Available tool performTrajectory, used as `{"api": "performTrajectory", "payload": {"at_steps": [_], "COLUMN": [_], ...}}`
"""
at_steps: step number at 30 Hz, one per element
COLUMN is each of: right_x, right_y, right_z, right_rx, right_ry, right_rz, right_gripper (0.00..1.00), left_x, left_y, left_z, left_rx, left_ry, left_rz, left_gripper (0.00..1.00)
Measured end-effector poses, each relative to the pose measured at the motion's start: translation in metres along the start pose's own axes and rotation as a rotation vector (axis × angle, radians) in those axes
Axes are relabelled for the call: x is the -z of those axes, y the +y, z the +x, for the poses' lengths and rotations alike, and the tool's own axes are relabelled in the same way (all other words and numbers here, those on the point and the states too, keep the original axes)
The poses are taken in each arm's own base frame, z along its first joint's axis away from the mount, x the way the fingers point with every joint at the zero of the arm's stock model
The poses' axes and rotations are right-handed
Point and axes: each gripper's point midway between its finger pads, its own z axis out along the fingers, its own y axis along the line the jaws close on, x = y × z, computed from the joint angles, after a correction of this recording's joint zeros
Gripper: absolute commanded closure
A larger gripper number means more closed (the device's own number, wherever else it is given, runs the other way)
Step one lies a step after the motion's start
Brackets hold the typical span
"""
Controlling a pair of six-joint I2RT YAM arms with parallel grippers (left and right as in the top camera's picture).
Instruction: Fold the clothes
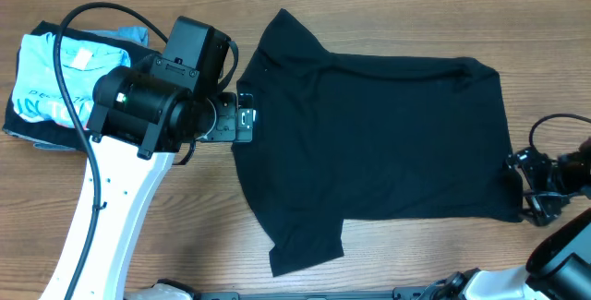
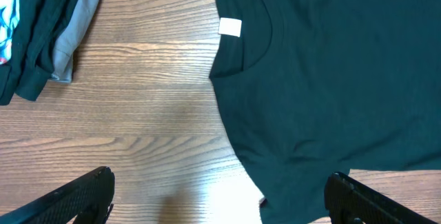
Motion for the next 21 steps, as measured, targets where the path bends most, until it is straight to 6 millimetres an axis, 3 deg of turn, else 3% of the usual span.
{"api": "performTrajectory", "payload": {"at_steps": [7, 11, 15, 18, 21], "right_x": [-0.026, -0.046, -0.064, -0.068, -0.068], "right_y": [0.093, 0.140, 0.154, 0.157, 0.155], "right_z": [0.055, 0.098, 0.143, 0.154, 0.154], "right_rx": [0.362, 0.607, 0.800, 0.855, 0.858], "right_ry": [0.078, 0.070, 0.072, 0.065, 0.059], "right_rz": [-0.095, -0.091, -0.002, 0.020, 0.037], "right_gripper": [0.00, 0.00, 0.00, 0.00, 0.00], "left_x": [0.000, 0.001, 0.001, 0.005, 0.007], "left_y": [-0.001, -0.010, -0.010, -0.018, -0.021], "left_z": [-0.001, -0.025, -0.027, -0.049, -0.056], "left_rx": [0.000, 0.012, 0.013, 0.024, 0.028], "left_ry": [-0.006, -0.101, -0.107, -0.196, -0.227], "left_rz": [0.002, 0.039, 0.041, 0.075, 0.091], "left_gripper": [0.00, 0.00, 0.00, 0.00, 0.00]}}
